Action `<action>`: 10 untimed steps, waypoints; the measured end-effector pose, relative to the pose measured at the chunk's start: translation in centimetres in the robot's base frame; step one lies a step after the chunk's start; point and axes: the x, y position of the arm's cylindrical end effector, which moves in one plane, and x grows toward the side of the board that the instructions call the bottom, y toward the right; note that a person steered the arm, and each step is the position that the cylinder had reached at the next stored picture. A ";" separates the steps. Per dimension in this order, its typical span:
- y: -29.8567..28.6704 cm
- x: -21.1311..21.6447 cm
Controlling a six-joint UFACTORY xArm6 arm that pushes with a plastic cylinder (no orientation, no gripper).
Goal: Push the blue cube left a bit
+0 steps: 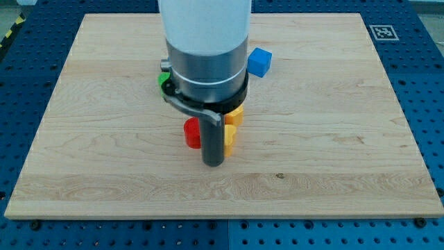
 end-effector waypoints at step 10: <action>11.5 -20.5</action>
